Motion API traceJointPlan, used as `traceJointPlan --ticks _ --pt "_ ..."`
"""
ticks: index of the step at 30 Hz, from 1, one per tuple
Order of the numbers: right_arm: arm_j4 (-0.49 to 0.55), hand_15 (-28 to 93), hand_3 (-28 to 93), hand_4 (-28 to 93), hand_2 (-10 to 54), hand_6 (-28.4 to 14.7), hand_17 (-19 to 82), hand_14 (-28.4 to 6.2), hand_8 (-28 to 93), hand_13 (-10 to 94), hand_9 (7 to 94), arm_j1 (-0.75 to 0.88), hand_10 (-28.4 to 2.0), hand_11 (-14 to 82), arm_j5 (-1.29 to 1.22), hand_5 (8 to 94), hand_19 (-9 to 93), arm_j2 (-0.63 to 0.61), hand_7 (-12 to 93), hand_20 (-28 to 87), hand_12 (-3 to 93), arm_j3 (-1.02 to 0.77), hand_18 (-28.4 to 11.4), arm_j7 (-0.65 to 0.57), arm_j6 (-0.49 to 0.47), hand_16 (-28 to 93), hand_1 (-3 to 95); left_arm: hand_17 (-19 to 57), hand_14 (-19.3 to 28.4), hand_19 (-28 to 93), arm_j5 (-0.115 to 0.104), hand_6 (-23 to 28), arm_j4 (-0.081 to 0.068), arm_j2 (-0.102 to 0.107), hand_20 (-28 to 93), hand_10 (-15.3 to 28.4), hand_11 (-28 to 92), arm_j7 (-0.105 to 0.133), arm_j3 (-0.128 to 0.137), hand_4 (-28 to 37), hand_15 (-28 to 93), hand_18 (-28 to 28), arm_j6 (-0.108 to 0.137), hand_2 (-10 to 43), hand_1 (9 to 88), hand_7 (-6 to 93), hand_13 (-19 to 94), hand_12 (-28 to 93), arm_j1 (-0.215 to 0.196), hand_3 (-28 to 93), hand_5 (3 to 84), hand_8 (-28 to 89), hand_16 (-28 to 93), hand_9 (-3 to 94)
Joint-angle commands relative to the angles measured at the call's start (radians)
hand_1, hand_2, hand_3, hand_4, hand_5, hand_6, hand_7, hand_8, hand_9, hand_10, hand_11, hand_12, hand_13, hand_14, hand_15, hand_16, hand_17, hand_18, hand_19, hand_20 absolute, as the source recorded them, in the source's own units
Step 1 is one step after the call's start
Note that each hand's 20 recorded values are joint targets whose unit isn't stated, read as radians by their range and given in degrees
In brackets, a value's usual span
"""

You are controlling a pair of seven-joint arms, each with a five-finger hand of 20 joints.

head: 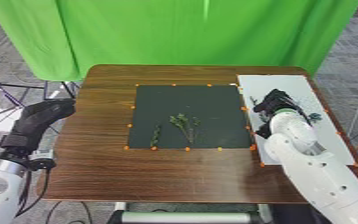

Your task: Arrange flowers

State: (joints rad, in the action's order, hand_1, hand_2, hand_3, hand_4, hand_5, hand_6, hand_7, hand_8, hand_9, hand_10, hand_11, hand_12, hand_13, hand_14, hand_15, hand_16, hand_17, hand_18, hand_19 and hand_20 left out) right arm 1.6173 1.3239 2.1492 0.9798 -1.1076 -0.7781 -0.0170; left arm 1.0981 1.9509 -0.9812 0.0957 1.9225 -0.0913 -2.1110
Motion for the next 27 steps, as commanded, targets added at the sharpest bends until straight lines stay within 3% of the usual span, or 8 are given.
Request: traceJointPlan --ticks 1,3,4,5,6,11,14,27 --pt "-0.026 54 60 -19 -9.5 -1.1 68 -1.0 -5 94 75.3 0.060 -15.1 15.8 0.036 64.0 92 0.025 18 39 20.1 0.068 -8.2 0.028 0.037 25 55.0 3.9 17.9 8 0.005 4.3 0.008 -0.013 18 13.6 21 -0.019 0.001 -15.5 19 14.0 -0.018 -6.7 32.9 16.3 36 12 -0.003 61 48.5 -7 2 46.3" --pt "-0.030 55 54 -18 -9.5 -1.4 68 -0.7 5 94 77.0 0.063 -14.1 13.2 0.034 64.7 92 0.029 20 40 27.2 0.076 -8.2 0.029 0.053 25 59.4 3.9 17.9 8 0.007 4.3 0.009 -0.014 18 13.6 21 -0.020 0.001 -15.5 19 13.9 -0.021 -6.7 33.0 16.3 36 12 -0.002 61 48.5 -7 2 46.2" --pt "-0.030 56 12 9 -9.5 -1.6 68 -0.5 10 94 78.1 0.064 -13.2 12.1 0.027 65.4 92 0.032 20 43 30.3 0.075 -6.3 0.028 0.052 25 76.0 3.9 17.9 8 0.007 4.3 0.008 -0.014 18 13.6 21 -0.022 -0.001 -15.5 19 13.9 -0.023 -6.6 33.0 16.4 36 12 0.001 61 48.5 -7 2 46.2" --pt "-0.030 57 -19 29 -9.5 -2.1 68 -0.4 18 94 80.8 0.065 -12.3 8.0 0.015 65.7 92 0.034 21 43 37.4 0.074 -7.9 0.024 0.049 25 89.2 3.9 17.9 8 0.008 4.4 0.007 -0.014 18 13.6 21 -0.024 -0.002 -15.5 19 13.9 -0.024 -6.6 33.0 16.3 36 12 0.003 61 48.5 -7 2 46.2" --pt "-0.032 57 -26 34 -9.5 -2.6 68 -0.4 20 94 81.7 0.063 -11.9 7.6 -0.008 66.1 93 0.037 22 43 39.7 0.072 -8.2 0.022 0.054 25 92.7 3.9 17.9 8 0.008 4.4 0.011 -0.016 18 13.6 21 -0.025 -0.001 -15.4 19 13.9 -0.022 -6.6 33.1 16.3 36 12 -0.002 61 48.5 -7 2 46.1" --pt "-0.028 57 -28 41 -9.5 -3.1 68 -0.2 26 94 87.2 0.069 -9.9 10.5 -0.094 71.9 93 0.046 20 44 44.1 0.046 -8.3 0.010 0.058 26 94.6 3.9 17.9 8 0.010 4.3 0.006 -0.015 18 13.6 21 -0.031 -0.003 -15.4 19 13.9 -0.037 -6.6 33.1 16.3 35 12 0.008 61 48.5 -7 2 46.0" --pt "-0.026 58 -26 42 -9.5 -2.9 68 -0.2 28 94 89.7 0.072 -9.7 12.2 -0.106 75.2 93 0.044 22 44 46.0 0.040 -8.5 0.011 0.062 26 94.6 3.7 17.9 8 0.009 4.4 0.008 -0.014 18 13.7 21 -0.033 -0.003 -15.4 19 14.0 -0.031 -6.3 33.4 16.2 35 12 0.008 61 48.5 -7 2 45.9" --pt "0.053 58 -23 44 -9.5 -4.0 68 0.2 25 94 91.1 0.048 -10.8 14.2 -0.012 77.9 93 -0.008 27 45 49.9 0.059 -8.1 0.059 0.247 28 94.6 3.5 18.0 8 0.005 4.5 0.009 -0.015 18 13.6 21 -0.037 0.002 -15.2 19 14.1 -0.037 -6.4 33.3 16.1 35 12 0.004 61 48.4 -7 3 45.7"
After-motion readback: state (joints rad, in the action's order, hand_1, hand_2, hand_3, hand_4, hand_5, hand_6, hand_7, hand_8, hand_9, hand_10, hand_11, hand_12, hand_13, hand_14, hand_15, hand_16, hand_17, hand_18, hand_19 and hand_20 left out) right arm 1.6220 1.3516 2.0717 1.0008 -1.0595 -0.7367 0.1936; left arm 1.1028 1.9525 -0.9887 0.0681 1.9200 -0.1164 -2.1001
